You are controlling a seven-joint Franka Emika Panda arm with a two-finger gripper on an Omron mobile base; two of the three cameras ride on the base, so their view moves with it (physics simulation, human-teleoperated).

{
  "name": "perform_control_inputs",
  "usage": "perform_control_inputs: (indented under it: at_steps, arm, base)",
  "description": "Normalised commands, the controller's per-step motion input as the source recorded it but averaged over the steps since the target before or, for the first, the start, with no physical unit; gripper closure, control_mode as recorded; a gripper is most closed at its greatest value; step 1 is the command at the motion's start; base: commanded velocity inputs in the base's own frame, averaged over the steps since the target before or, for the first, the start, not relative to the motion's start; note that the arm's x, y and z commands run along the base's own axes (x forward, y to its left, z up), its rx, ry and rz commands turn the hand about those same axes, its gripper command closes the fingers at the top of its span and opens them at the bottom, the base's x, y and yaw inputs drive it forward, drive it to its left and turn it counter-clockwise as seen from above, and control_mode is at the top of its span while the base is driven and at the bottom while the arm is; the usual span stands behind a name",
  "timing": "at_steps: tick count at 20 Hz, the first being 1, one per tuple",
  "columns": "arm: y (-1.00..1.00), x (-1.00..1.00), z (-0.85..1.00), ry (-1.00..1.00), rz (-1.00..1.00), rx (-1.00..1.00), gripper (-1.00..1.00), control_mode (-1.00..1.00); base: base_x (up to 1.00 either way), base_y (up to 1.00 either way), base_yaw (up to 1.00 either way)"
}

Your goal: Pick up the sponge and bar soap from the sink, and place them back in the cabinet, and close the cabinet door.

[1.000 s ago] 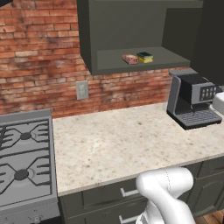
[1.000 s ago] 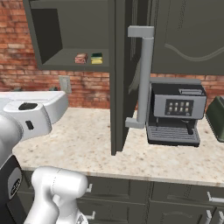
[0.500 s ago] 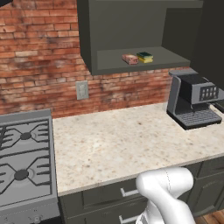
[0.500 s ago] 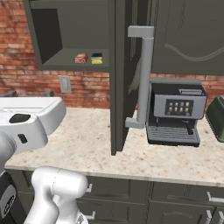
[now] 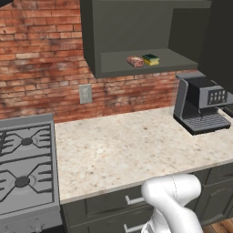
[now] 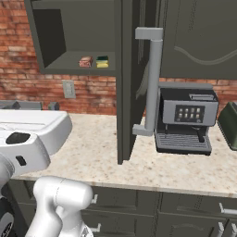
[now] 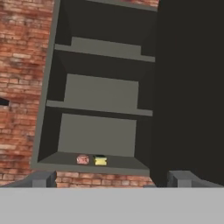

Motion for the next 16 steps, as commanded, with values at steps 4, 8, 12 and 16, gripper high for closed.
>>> perform_control_inputs:
  at_steps: [4,8,12,16]
  arm:
    - [-0.27,-0.21,0.0,0.0,0.0,0.0,-1.0,-1.0]
    - [-0.17,-0.26,0.0,0.0,0.0,0.0,-1.0,-1.0]
    - [-0.23,-0.14,0.0,0.0,0.0,0.0,-1.0,-1.0]
    - [-0.28,-0.13,0.0,0.0,0.0,0.0,-1.0,-1.0]
  base:
    - [0.0,0.0,0.0]
    - [0.0,0.0,0.0]
    - [0.0,0.0,0.0]
    - [0.0,0.0,0.0]
